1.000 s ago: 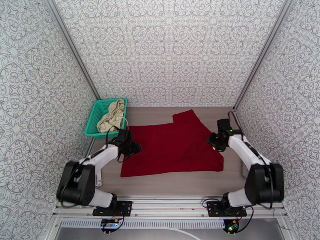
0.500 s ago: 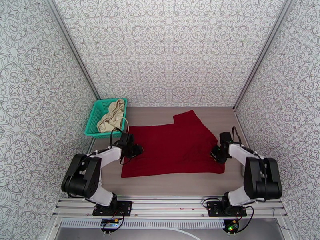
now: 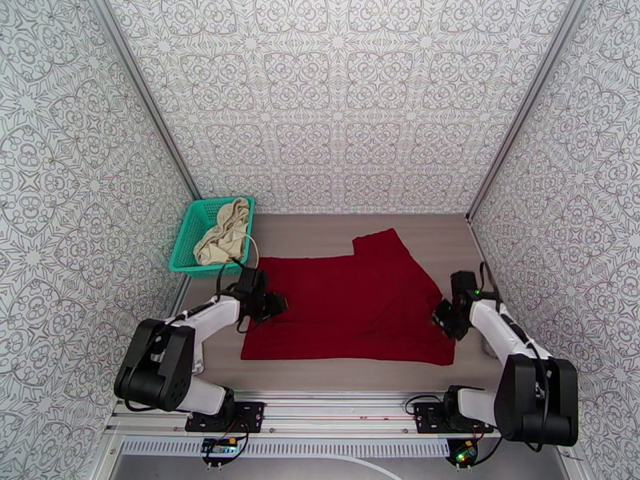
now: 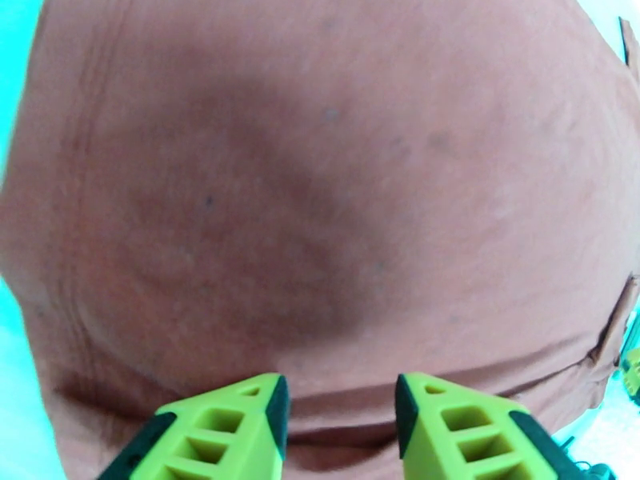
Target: Fold and stack the mixed laundry pile
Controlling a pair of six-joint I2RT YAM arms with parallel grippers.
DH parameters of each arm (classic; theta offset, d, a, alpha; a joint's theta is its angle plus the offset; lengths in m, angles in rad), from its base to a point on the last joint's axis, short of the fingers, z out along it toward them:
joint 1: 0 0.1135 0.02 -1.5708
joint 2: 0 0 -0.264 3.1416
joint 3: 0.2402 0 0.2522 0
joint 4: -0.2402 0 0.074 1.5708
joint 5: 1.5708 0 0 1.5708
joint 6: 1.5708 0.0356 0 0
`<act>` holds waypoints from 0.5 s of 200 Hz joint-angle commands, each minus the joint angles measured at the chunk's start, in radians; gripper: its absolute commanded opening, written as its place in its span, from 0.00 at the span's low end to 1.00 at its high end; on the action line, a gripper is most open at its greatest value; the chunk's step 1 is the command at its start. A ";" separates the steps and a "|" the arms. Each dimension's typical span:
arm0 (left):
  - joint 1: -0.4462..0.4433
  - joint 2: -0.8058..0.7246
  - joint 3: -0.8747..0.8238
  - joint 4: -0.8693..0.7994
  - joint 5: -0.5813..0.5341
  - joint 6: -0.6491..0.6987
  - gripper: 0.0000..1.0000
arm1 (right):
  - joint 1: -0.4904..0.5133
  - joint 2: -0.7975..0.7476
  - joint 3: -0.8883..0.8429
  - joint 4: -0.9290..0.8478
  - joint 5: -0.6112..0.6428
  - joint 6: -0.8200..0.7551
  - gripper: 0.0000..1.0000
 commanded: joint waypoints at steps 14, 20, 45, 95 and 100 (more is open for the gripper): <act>0.053 0.131 0.307 -0.110 -0.099 0.109 0.47 | -0.005 0.115 0.256 0.097 -0.143 -0.219 0.39; 0.059 0.172 0.359 -0.121 -0.122 0.119 0.47 | -0.004 0.151 0.283 0.134 -0.185 -0.241 0.39; 0.072 0.345 0.565 -0.172 -0.218 0.157 0.46 | 0.002 0.319 0.419 0.234 -0.293 -0.300 0.36; 0.089 0.589 0.853 -0.276 -0.299 0.202 0.49 | 0.043 0.609 0.680 0.183 -0.247 -0.388 0.35; 0.087 0.604 0.866 -0.280 -0.294 0.205 0.49 | 0.055 0.634 0.707 0.160 -0.232 -0.388 0.35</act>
